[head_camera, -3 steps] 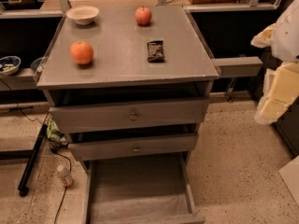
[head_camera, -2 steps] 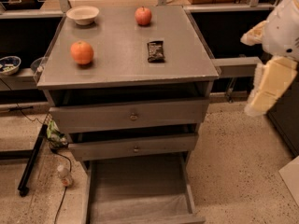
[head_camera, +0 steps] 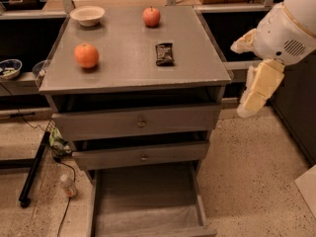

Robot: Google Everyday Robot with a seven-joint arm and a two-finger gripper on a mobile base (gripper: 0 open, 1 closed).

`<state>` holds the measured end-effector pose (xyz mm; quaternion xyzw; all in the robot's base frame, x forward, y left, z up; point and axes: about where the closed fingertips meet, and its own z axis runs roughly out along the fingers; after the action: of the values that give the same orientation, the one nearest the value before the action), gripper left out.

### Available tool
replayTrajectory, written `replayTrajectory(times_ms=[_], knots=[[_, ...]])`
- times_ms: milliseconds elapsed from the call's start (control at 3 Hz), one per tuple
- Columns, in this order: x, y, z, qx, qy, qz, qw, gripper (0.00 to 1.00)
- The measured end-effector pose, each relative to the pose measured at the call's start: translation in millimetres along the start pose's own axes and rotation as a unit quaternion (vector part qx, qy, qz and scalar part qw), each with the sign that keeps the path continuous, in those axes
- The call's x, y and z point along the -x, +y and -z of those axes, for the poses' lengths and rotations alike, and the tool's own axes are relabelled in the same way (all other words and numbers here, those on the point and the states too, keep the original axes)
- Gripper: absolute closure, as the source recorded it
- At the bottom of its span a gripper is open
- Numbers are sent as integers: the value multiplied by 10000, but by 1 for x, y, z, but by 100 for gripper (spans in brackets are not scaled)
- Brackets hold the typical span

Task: Place orange into bottom drawer

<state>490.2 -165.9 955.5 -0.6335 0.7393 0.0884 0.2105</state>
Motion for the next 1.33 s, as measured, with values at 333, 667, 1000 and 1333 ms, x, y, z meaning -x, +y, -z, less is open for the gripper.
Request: replayTrajectory(times_ms=[333, 667, 1000, 1333], knots=[[17, -11, -11, 97, -181, 135, 9997, 0], [16, -14, -14, 74, -209, 114, 9997, 0], [29, -29, -26, 87, -310, 167, 9993, 0], [55, -53, -45, 169, -456, 320, 9983, 0]])
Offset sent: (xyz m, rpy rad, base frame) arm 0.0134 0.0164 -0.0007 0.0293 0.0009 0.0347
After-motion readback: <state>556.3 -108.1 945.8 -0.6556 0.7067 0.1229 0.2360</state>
